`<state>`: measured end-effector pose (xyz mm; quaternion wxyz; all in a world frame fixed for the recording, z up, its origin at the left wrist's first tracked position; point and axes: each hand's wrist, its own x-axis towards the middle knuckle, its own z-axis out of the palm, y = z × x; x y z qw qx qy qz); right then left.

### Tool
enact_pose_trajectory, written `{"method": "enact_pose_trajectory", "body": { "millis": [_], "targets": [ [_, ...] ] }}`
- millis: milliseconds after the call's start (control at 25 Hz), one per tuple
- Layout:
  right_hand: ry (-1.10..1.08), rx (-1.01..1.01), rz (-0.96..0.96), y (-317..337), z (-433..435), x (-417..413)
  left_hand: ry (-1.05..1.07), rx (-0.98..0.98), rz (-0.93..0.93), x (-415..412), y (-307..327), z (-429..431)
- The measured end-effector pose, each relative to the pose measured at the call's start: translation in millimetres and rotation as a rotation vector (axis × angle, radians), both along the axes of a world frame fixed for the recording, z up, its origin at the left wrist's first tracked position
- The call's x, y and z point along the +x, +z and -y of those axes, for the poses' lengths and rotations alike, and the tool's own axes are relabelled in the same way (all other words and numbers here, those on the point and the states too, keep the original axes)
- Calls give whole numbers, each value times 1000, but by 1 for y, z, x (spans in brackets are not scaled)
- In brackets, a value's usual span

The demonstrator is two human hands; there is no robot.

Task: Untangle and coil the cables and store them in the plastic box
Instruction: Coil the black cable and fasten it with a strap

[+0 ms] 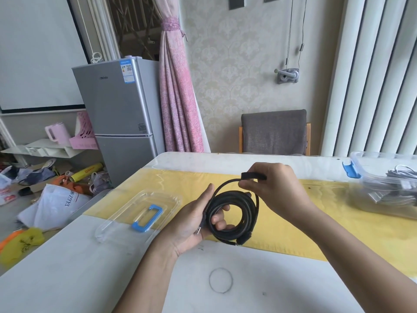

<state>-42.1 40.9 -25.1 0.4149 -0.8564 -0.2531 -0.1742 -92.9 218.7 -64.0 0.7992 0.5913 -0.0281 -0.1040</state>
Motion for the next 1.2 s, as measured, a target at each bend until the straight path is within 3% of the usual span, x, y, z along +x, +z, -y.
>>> {"method": "enact_pose_trajectory", "body": {
  "millis": [280,480,760,1000,1200],
  "targets": [
    [190,-32,-57,1,5,-3,-131,25,5,0,-5,4],
    [329,-198,-25,6,5,-8,-179,88,50,-4,-7,9],
    [434,-162,-271,8,13,1,-234,55,96,-4,-8,6],
    [288,-448,-248,10,14,-7,-197,184,233,-5,-6,4],
    [354,-441,-225,8,13,-10,-191,216,305,-5,-5,1]
  ]
}}
